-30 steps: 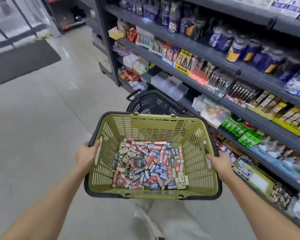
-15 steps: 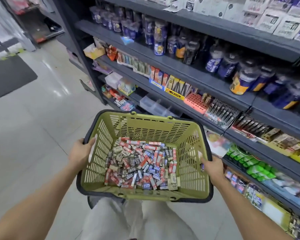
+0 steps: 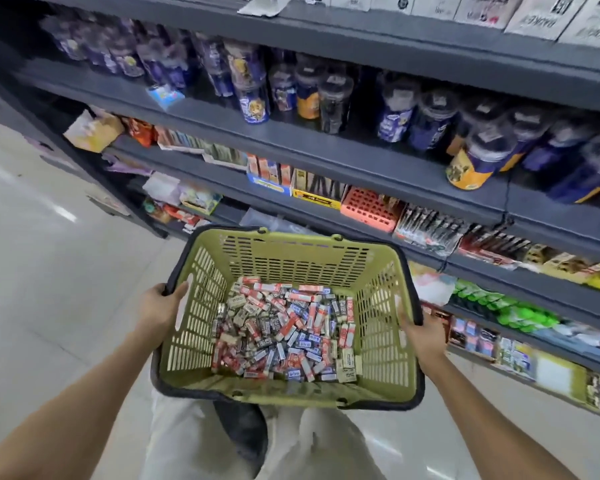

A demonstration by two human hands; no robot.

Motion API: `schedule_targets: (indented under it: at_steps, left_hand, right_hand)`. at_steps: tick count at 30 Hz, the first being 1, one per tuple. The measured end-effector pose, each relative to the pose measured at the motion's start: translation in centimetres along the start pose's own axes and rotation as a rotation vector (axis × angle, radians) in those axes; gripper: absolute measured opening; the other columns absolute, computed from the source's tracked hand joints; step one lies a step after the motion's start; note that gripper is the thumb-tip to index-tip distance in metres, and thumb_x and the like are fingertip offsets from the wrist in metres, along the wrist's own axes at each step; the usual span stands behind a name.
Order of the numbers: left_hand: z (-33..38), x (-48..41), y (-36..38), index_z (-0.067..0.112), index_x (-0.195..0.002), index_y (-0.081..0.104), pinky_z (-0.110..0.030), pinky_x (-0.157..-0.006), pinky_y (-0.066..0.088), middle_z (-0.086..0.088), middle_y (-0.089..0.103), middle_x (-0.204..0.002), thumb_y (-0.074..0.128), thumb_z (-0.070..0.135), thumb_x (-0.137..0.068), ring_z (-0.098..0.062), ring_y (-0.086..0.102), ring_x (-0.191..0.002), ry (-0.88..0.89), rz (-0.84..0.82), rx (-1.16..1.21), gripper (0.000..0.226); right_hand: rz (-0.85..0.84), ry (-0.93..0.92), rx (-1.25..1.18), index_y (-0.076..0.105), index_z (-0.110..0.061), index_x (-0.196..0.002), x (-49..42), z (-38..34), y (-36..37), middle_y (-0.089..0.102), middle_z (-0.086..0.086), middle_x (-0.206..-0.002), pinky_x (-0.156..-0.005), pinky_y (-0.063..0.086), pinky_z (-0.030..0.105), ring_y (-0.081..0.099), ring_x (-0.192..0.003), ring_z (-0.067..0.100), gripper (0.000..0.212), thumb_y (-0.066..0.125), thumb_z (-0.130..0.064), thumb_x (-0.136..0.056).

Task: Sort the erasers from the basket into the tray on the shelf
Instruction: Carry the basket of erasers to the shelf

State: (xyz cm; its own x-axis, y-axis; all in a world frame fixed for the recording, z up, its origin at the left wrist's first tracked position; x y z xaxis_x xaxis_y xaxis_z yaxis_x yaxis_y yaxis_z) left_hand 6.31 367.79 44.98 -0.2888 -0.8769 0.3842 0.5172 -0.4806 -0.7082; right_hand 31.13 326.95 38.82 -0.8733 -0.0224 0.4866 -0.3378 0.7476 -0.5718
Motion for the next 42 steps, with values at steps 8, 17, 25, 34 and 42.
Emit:
schedule_targets:
  at_steps: [8, 17, 25, 34, 42]
  left_hand:
    - [1.1, -10.7, 3.7, 0.008, -0.1, 0.064, -0.043, -0.074, 0.053, -0.018, 0.068, -0.084, 0.059, 0.042, -0.091, -0.036, 0.063, -0.079, 0.114, -0.199, -0.169, 0.036]
    - [-1.4, -20.2, 8.4, 0.01, -0.095, 0.066, -0.044, -0.082, 0.052, -0.014, 0.069, -0.089, 0.063, 0.045, -0.088, -0.034, 0.064, -0.086, 0.211, -0.455, -0.234, 0.035]
    - [-6.1, -25.2, 16.0, 0.012, -0.084, 0.066, -0.03, -0.061, 0.046, -0.009, 0.067, -0.075, 0.067, 0.045, -0.084, -0.025, 0.06, -0.065, 0.236, -0.455, -0.192, 0.033]
    - [-11.6, -28.5, 23.2, 0.012, -0.079, 0.069, -0.046, -0.083, 0.052, -0.014, 0.071, -0.082, 0.07, 0.043, -0.083, -0.034, 0.065, -0.08, 0.26, -0.414, -0.195, 0.032]
    - [-9.8, -30.4, 25.4, 0.012, -0.069, 0.055, -0.035, -0.055, 0.039, -0.014, 0.061, -0.065, 0.065, 0.046, -0.084, -0.035, 0.06, -0.066, 0.631, -0.306, -0.434, 0.039]
  right_hand:
    - [0.118, 0.161, -0.006, 0.056, -0.013, -0.069, 1.0, 0.8, 5.1, 0.052, 0.003, -0.052, -0.046, 0.04, 0.024, 0.052, -0.046, 0.02, 0.018, 0.066, -0.016, -0.083]
    - [0.164, 0.274, 0.027, 0.062, -0.015, -0.079, -0.3, 4.1, 11.8, 0.062, 0.002, -0.062, -0.051, 0.045, 0.025, 0.059, -0.055, 0.018, 0.012, 0.068, -0.024, -0.082]
    - [0.058, 0.309, 0.022, 0.063, -0.025, -0.074, -5.3, 10.1, 17.4, 0.066, -0.004, -0.068, -0.062, 0.049, 0.026, 0.063, -0.064, 0.015, 0.013, 0.075, -0.024, -0.077]
    - [-0.023, 0.297, 0.005, 0.07, -0.008, -0.089, -10.4, 17.3, 22.4, 0.068, 0.008, -0.075, -0.054, 0.046, 0.022, 0.06, -0.064, 0.019, 0.016, 0.077, -0.014, -0.075]
    - [-0.024, 0.151, 0.143, 0.061, -0.014, -0.058, -13.6, 17.3, 22.2, 0.055, -0.009, -0.047, -0.048, 0.035, 0.021, 0.05, -0.045, 0.006, 0.038, 0.073, -0.047, -0.074]
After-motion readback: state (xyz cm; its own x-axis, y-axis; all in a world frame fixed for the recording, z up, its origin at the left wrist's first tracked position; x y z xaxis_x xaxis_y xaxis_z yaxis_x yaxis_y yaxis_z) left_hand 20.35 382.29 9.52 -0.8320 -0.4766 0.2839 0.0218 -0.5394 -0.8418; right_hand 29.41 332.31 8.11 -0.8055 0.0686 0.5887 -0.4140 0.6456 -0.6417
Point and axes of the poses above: each hand's wrist, its own x-axis away from the middle knuckle, its own y-axis out of the palm, z = x × y, the point moved 3 cm from there along -x, towards the middle knuckle
